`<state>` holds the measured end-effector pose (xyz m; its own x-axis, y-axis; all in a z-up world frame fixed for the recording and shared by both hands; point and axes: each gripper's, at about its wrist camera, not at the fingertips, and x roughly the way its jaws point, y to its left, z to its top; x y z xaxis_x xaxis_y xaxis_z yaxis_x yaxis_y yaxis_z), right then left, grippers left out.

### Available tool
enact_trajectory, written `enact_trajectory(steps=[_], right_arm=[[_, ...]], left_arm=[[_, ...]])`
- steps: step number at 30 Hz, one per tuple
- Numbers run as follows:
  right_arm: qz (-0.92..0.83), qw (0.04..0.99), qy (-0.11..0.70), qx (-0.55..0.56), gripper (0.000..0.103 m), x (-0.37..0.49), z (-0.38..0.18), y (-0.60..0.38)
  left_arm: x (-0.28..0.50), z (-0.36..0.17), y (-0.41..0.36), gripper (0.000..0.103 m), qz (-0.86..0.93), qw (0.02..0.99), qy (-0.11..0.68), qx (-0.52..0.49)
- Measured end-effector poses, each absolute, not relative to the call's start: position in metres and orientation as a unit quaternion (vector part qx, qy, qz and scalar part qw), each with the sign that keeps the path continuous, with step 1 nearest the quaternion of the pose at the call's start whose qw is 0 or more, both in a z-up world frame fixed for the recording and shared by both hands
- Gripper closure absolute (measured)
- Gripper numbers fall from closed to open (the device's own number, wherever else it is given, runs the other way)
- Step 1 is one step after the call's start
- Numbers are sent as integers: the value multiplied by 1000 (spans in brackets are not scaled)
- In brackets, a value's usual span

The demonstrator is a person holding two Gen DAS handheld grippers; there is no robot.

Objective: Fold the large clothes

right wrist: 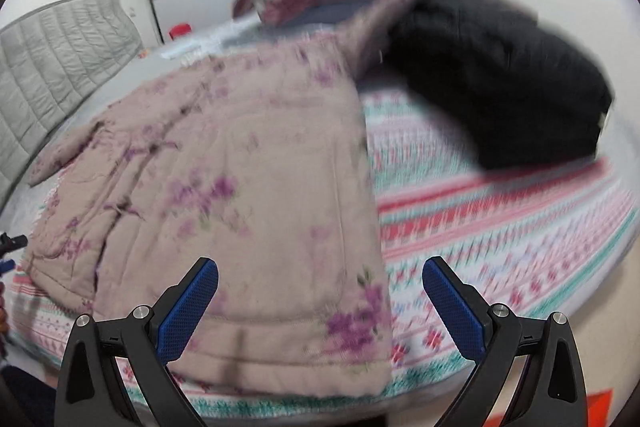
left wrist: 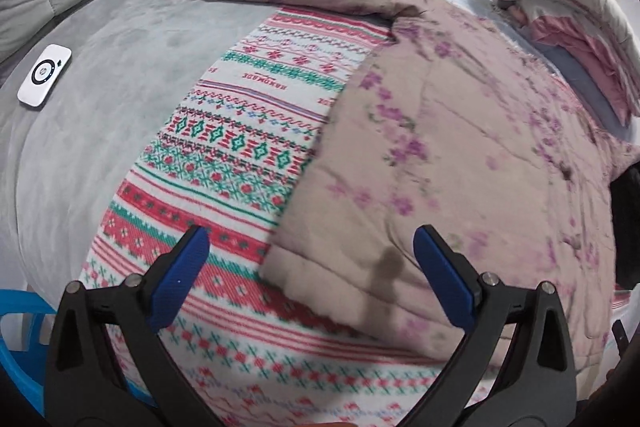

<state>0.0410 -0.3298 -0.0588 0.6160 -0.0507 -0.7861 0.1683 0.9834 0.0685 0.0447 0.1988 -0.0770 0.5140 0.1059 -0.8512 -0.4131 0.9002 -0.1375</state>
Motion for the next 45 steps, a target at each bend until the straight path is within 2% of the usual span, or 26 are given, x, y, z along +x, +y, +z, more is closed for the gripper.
enact_trajectory(steps=[3,5,6,7,8,9,10,11,12,13,17,23,27,31,32,34,36,38,39,40,41,43,45], right_arm=[[-59,880,463,84,0,46,-73,-334],[-41,869,480,115,1,49,-82,-337],[-27,862,488,135,2,50,-87,-337],[-14,855,497,150,10,52,-93,-335],[-20,852,505,140,17,54,-98,-331],[-30,854,505,126,23,54,-99,-328],[-40,858,499,115,45,54,-97,-327],[-48,864,487,116,73,51,-93,-330],[-46,867,479,129,81,52,-90,-333],[-37,872,466,149,83,48,-84,-340],[-40,887,434,153,87,37,-67,-348],[-17,903,379,201,88,17,-31,-362],[-34,898,404,171,88,27,-36,-355],[-40,889,430,151,86,41,-44,-349],[-39,890,429,152,81,41,-44,-349],[-45,893,420,157,78,41,-39,-352],[-58,898,401,170,72,39,-33,-361],[-94,908,367,176,55,36,-23,-370],[-105,912,354,178,48,35,-18,-373],[-117,917,333,185,34,34,-12,-377],[-118,919,325,190,27,36,-10,-379],[-98,919,326,198,26,46,-10,-376],[-76,912,359,185,26,63,-20,-359]], left_arm=[[53,-89,199,18,151,845,484,-172],[55,-96,196,49,130,840,493,-187],[55,-96,192,54,138,840,493,-180],[55,-93,189,70,145,844,488,-169],[54,-88,184,77,137,851,481,-161],[51,-82,180,78,141,856,472,-159],[47,-76,177,80,146,861,462,-155],[43,-68,173,81,148,868,451,-148],[39,-61,170,81,148,873,442,-145],[33,-54,168,82,148,878,432,-146],[11,-36,164,84,135,887,412,-162],[-8,-32,164,86,123,874,428,-196],[4,-46,160,85,140,866,449,-171],[15,-61,175,68,159,846,470,-193],[15,-59,181,65,167,844,465,-208],[12,-50,189,63,182,847,445,-227],[10,-35,193,55,208,855,416,-229],[11,-20,190,41,225,866,386,-225],[13,-13,187,41,230,870,374,-224],[14,-8,182,41,232,873,365,-226],[16,-3,175,40,230,877,355,-229],[33,2,155,37,208,882,356,-229],[61,2,125,37,168,883,382,-215]])
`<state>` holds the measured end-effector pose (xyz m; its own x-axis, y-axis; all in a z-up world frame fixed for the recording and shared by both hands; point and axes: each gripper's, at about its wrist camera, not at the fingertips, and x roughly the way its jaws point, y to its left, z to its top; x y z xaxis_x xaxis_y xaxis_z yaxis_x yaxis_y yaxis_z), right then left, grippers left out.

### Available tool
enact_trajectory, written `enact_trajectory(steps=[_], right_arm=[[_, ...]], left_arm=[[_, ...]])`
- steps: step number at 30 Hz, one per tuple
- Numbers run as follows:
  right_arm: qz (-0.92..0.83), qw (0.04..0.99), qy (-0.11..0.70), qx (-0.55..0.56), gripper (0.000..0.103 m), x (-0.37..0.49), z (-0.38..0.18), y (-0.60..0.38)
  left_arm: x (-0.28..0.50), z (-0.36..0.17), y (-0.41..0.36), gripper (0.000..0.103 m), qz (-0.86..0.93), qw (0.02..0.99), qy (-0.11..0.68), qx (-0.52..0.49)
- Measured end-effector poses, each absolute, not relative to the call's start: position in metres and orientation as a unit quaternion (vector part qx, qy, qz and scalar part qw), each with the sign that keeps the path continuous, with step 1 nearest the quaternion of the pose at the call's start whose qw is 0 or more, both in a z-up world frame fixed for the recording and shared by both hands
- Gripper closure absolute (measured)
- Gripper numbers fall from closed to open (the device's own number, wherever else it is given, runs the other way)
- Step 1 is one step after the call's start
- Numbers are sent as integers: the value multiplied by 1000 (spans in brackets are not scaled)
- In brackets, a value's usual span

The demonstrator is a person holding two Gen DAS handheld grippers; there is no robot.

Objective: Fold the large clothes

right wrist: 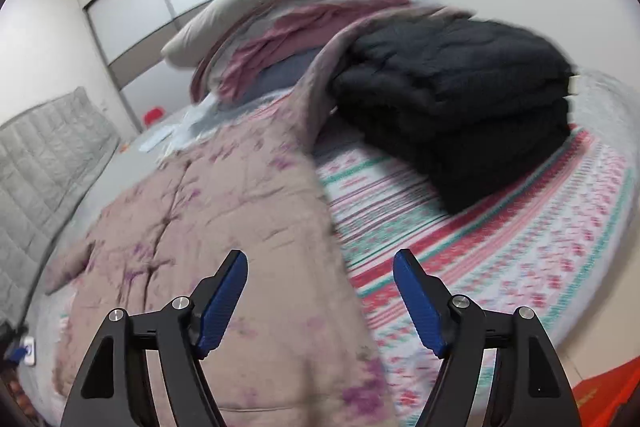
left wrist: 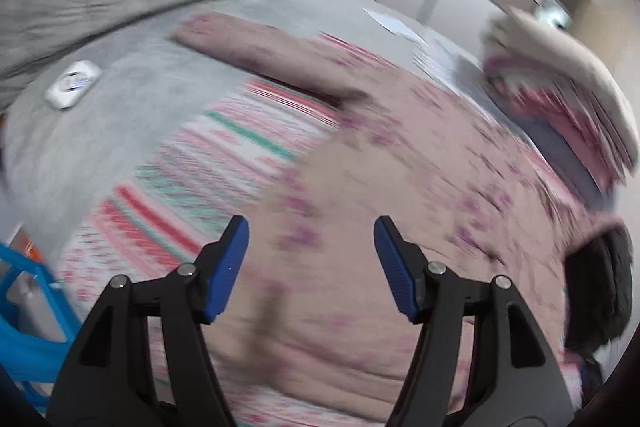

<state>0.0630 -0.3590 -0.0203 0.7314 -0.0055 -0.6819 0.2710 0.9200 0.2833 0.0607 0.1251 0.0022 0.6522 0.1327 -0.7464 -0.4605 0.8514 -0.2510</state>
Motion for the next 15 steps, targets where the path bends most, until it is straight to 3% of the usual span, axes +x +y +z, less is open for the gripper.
enact_trajectory(steps=[3,4,5,9,13,15], right_arm=[[-22,892,412,183,26,89,-40,-334],[-17,888,419,189,26,94,-44,-330],[-21,887,421,190,26,100,-45,-327],[-47,890,416,184,26,109,-46,-326],[-51,883,421,200,26,116,-51,-336],[-50,880,424,206,26,120,-53,-341]], left_arm=[[99,3,78,35,114,887,409,-184],[118,3,57,30,92,885,424,-167],[131,2,44,23,78,883,436,-157],[188,-17,-5,17,5,861,487,-144],[231,-81,-31,17,-20,829,539,-146],[233,-112,-45,8,-4,844,528,-90]])
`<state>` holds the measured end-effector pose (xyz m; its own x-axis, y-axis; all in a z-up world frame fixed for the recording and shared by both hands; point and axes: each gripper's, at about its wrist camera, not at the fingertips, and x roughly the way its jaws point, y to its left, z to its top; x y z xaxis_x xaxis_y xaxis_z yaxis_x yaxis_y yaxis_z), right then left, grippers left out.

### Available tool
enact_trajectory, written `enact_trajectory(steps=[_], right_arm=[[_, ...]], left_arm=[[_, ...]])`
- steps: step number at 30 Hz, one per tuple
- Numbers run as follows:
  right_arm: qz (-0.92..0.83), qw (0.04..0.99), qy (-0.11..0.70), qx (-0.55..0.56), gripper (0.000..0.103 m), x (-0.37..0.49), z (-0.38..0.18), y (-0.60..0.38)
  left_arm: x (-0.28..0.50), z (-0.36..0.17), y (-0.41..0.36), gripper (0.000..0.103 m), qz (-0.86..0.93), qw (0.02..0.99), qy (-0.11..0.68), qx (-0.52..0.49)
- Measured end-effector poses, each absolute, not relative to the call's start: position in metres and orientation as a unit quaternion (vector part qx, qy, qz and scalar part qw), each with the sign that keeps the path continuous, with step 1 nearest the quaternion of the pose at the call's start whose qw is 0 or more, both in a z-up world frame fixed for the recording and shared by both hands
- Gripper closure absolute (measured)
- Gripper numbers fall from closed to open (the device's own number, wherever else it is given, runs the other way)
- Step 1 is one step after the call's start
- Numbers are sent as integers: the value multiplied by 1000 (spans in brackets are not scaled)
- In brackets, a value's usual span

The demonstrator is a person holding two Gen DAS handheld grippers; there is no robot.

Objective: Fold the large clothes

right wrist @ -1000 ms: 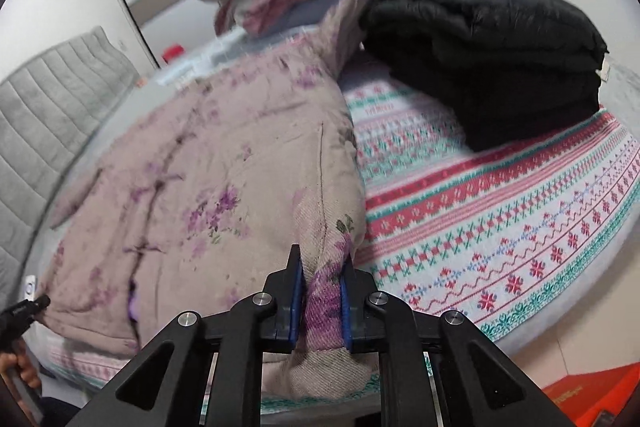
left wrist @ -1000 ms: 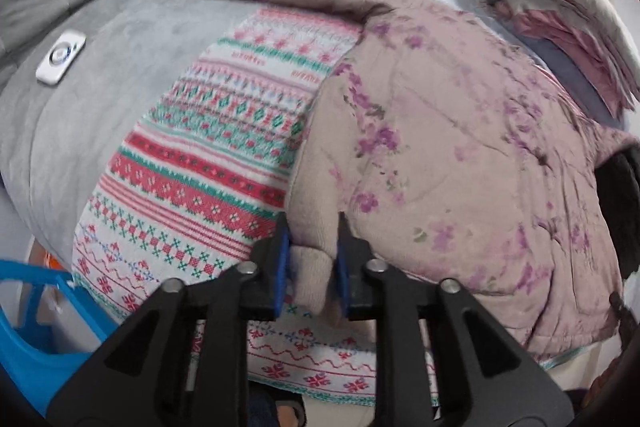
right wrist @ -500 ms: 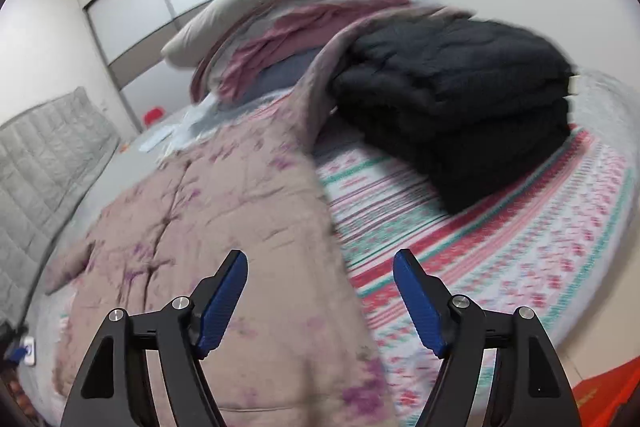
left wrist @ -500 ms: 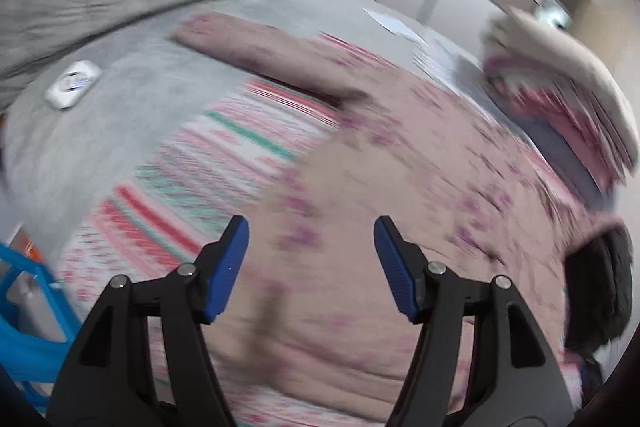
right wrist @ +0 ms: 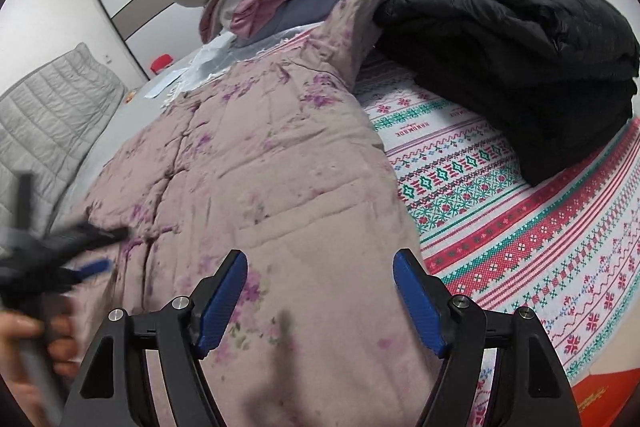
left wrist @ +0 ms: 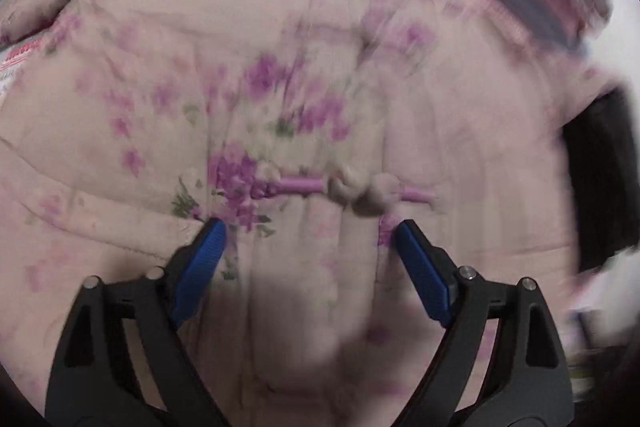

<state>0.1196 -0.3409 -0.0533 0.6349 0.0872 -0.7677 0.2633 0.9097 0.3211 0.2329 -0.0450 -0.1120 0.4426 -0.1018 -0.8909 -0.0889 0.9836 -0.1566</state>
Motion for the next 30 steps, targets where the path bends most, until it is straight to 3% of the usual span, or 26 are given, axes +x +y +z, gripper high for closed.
enact_trajectory(steps=[4,12,15,22,30], right_arm=[[-50,876,426,221,26,127,-53,-355],[-100,911,317,244,25,194,44,-457],[-137,902,305,275,18,246,66,-522],[-205,823,321,421,18,324,37,-653],[-213,808,276,474,18,345,35,-696]], left_arm=[[227,-96,-72,5,-13,866,499,10],[237,-81,-23,5,25,879,474,-43],[243,-74,-5,5,40,884,462,-58],[254,-73,22,5,74,883,457,-77],[257,-77,27,5,78,878,464,-89]])
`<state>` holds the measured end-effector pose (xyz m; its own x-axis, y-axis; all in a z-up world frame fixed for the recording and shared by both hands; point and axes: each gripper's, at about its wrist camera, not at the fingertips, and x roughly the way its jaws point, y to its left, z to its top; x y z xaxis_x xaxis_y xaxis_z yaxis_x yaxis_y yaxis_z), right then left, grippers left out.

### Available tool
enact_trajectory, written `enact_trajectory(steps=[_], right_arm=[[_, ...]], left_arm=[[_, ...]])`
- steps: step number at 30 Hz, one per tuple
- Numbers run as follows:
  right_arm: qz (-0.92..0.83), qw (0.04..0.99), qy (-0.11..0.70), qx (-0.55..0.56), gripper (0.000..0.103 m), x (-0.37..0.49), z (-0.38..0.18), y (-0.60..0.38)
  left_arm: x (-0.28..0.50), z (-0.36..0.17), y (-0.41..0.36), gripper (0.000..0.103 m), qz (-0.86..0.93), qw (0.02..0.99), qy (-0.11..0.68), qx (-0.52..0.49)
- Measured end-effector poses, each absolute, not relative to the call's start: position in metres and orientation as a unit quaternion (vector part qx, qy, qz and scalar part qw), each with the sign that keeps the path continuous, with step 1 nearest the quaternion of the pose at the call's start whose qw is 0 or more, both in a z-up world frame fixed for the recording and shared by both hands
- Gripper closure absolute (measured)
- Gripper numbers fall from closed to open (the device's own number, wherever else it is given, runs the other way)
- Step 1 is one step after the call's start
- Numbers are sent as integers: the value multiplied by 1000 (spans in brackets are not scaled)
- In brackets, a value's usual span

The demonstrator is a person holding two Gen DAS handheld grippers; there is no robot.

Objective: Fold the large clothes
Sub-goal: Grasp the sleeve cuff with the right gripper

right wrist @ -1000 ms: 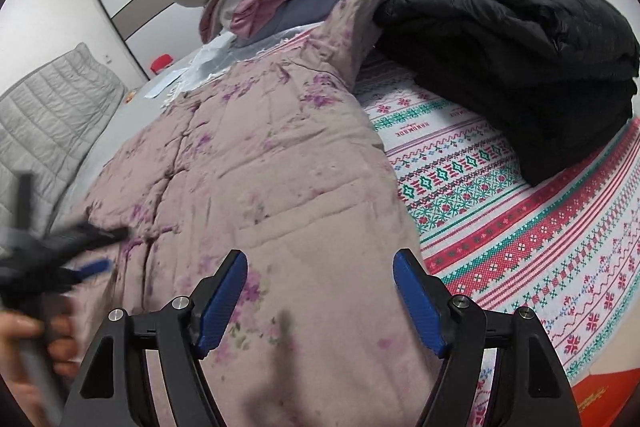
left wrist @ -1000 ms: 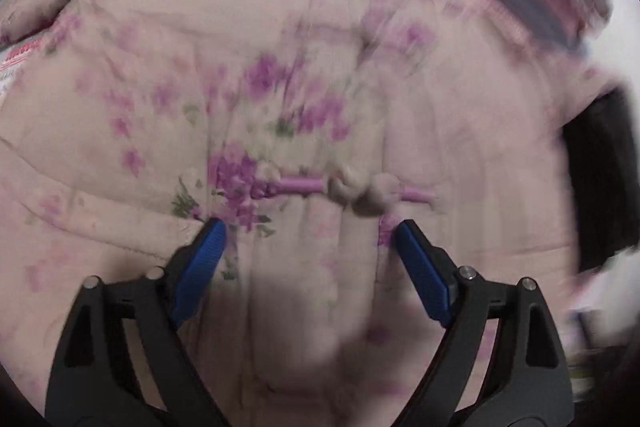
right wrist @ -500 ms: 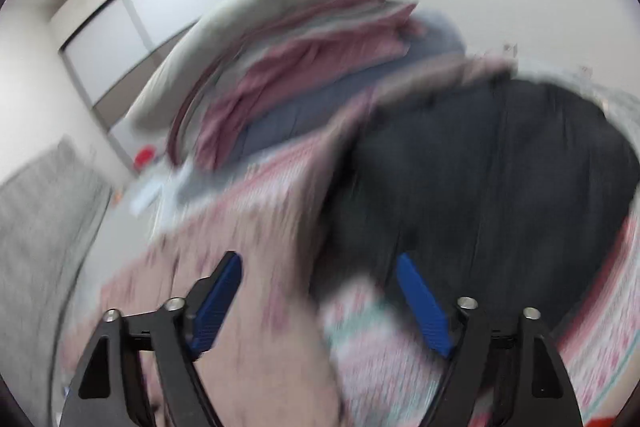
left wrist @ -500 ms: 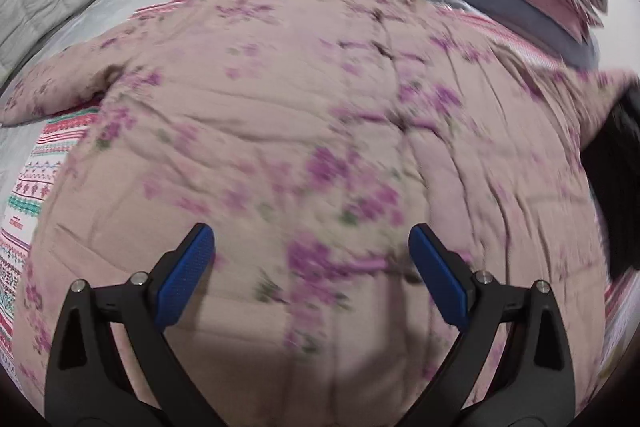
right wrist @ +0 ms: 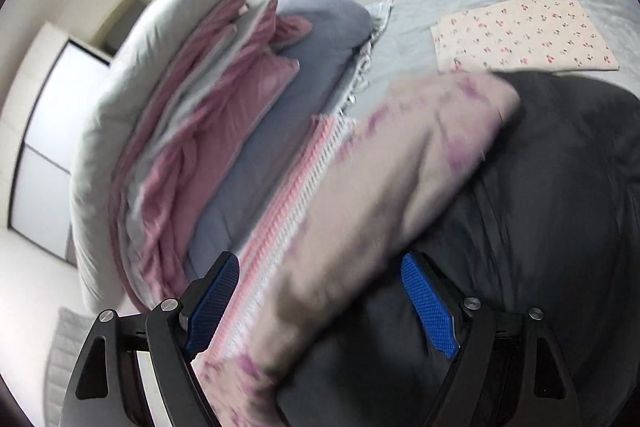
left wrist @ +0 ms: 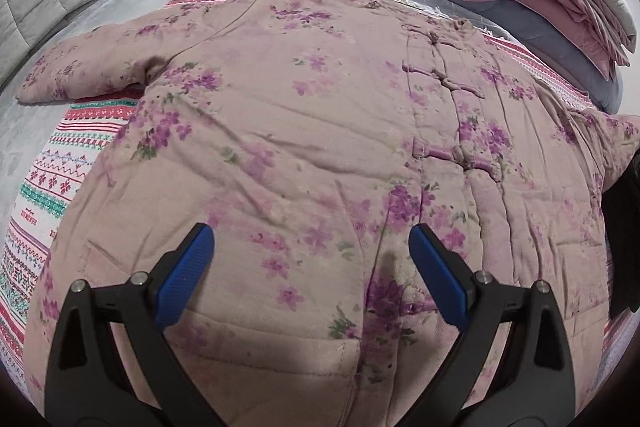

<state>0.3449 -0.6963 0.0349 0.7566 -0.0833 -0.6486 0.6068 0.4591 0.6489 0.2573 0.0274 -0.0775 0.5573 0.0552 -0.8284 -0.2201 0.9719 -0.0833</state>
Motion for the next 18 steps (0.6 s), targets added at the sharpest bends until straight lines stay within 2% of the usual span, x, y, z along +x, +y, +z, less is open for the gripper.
enact_trajectory(steps=[2,3,4,5,9,14,18], right_arm=[[-244,804,295,455,21,352,31,-702],[-252,806,306,440,26,355,27,-700],[-256,809,311,429,55,355,24,-699],[-255,809,316,425,79,355,19,-695],[-267,829,296,392,88,350,31,-683],[-231,889,236,316,89,356,101,-627],[-128,943,195,238,89,372,157,-531]], left_arm=[[258,-77,29,5,79,879,461,-89],[258,-76,29,5,80,880,460,-89],[258,-76,30,5,83,880,459,-88],[258,-75,32,5,85,881,457,-89],[259,-72,44,5,89,880,455,-105],[259,-67,60,5,95,878,449,-135],[258,-65,75,5,105,877,443,-155]])
